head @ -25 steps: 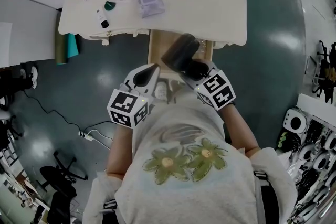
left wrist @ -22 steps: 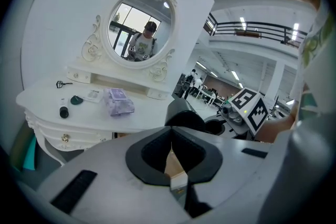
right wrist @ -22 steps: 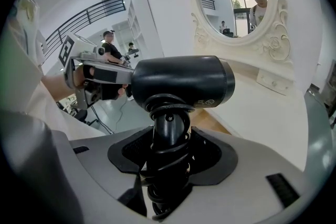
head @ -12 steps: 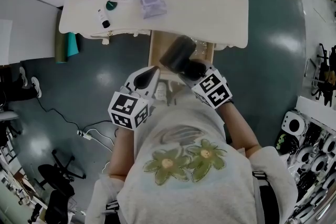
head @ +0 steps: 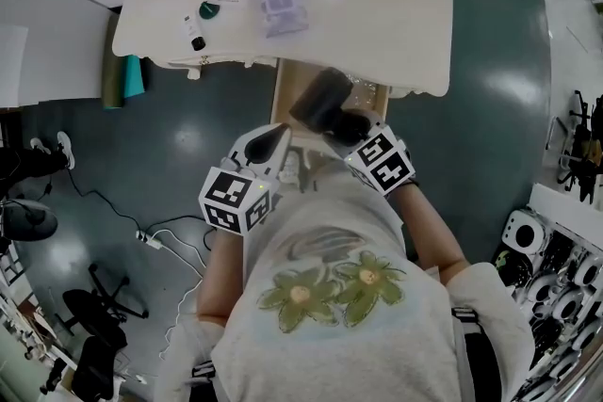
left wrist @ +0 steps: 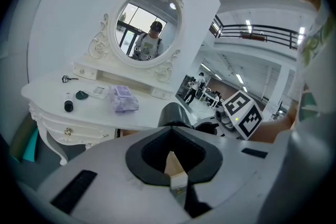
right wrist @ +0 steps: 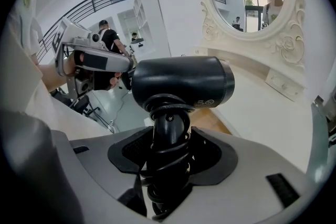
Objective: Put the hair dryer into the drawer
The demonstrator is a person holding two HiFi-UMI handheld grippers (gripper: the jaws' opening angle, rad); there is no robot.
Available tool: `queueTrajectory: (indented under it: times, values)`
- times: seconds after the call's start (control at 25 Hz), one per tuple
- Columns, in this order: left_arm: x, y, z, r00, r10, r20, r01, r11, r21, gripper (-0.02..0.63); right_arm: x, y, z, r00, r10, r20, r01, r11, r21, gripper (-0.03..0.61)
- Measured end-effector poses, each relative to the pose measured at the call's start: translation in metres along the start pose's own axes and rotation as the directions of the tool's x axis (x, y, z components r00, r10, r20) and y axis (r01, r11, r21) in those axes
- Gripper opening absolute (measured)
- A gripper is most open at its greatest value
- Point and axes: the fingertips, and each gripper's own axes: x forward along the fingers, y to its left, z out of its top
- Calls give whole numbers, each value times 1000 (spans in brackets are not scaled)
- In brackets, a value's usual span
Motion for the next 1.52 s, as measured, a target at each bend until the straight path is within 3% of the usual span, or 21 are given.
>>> queueTrajectory:
  times: [1.52]
  values:
    - [2,29,-12,999,22,-45,-25,997,-69,10,38,-14,-8,994,21,-104,-29,997,-76,218]
